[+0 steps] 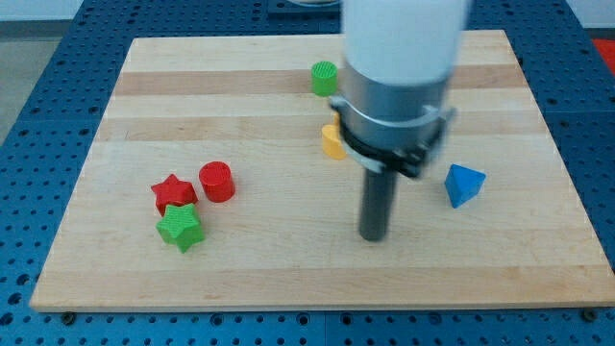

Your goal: Move the blue triangle to the bottom of the yellow heart

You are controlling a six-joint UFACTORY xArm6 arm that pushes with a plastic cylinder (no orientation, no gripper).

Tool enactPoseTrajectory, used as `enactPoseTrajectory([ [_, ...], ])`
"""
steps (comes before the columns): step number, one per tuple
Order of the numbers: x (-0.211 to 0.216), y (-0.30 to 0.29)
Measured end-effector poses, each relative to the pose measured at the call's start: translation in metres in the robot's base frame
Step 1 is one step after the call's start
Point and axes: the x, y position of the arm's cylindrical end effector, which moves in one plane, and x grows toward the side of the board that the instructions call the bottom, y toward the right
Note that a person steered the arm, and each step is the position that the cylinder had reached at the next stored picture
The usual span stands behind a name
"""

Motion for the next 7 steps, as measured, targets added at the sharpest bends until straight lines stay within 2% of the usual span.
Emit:
enactPoseTrajectory([
  [1,0.010,0.071],
  [2,-0.009,0.149],
  [3,-0.039,0.205],
  [4,-0.047,0.171],
  [5,-0.047,0.086],
  [6,-0.047,0.031],
  [7,-0.040,0.076],
])
